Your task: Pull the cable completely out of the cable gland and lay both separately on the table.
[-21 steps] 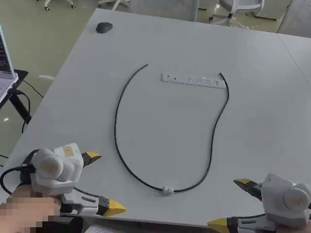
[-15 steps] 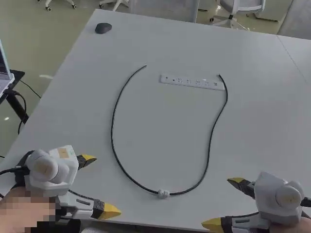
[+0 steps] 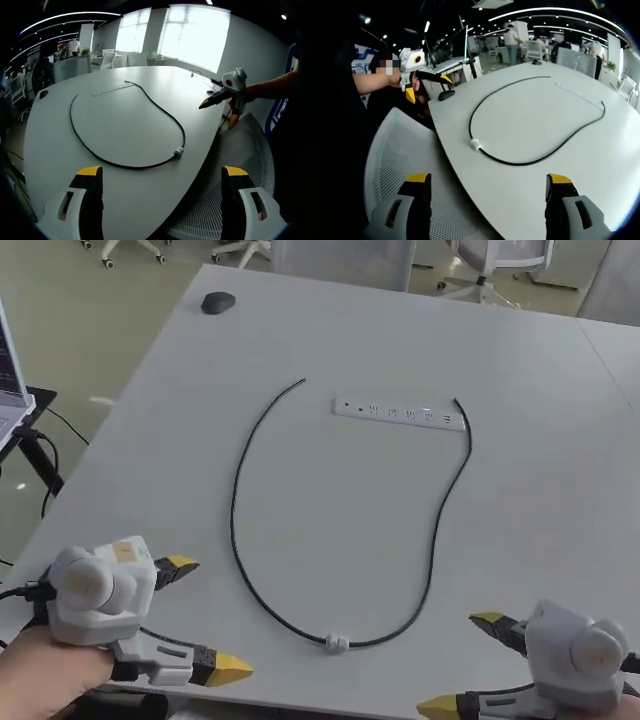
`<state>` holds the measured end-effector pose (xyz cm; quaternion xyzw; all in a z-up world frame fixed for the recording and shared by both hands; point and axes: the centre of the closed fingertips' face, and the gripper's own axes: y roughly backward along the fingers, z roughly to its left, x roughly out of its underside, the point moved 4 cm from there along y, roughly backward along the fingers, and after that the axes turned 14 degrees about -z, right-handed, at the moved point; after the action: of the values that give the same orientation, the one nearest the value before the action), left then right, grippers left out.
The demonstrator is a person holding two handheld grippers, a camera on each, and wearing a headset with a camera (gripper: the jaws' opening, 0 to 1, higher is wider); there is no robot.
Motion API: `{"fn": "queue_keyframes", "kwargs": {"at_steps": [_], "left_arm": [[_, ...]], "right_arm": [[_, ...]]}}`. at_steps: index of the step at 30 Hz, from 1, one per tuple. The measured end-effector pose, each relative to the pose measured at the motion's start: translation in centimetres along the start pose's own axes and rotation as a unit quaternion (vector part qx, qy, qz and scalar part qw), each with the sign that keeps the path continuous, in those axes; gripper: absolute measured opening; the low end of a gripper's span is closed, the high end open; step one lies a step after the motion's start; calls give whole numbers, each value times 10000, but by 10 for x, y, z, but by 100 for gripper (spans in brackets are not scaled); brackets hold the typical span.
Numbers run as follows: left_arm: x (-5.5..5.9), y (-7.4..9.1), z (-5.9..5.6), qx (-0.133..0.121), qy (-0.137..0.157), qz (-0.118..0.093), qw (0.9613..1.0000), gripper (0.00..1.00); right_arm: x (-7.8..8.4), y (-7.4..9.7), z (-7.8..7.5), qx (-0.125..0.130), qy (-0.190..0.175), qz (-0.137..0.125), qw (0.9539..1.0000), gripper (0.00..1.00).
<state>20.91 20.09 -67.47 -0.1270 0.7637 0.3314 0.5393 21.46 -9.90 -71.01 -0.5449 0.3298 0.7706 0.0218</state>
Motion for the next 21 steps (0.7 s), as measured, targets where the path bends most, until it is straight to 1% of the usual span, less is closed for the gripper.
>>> {"fn": "queue_keyframes", "kwargs": {"at_steps": [2, 4, 6, 8, 10, 17, 20, 21], "left_arm": [[1, 0, -1, 23, -29, 44, 10000, 99], [1, 0, 0, -14, -107, 54, 9999, 99], [2, -1, 1, -44, -100, 33, 9999, 99], [4, -2, 2, -85, -114, 61, 9999, 99], [4, -3, 1, -69, -110, 81, 9999, 99], [0, -6, 0, -110, -62, 3, 9999, 98], [-2, -8, -2, -99, -36, -14, 9999, 98], [-4, -9, -2, -100, 3, -82, 9999, 98]], "right_arm": [[0, 1, -1, 14, -5, -12, 10000, 96], [-1, 1, -3, 17, -36, -22, 10000, 95], [-1, 1, -3, 14, -22, -13, 10000, 95], [-2, 0, -3, 0, 1, -3, 10000, 95], [-2, -1, -3, -16, 31, 29, 10000, 94], [-6, -9, -5, -86, 61, 26, 9999, 94], [-7, -13, -5, -130, 91, 75, 9998, 90], [-8, -14, -7, -123, 81, 82, 9999, 89]]}}
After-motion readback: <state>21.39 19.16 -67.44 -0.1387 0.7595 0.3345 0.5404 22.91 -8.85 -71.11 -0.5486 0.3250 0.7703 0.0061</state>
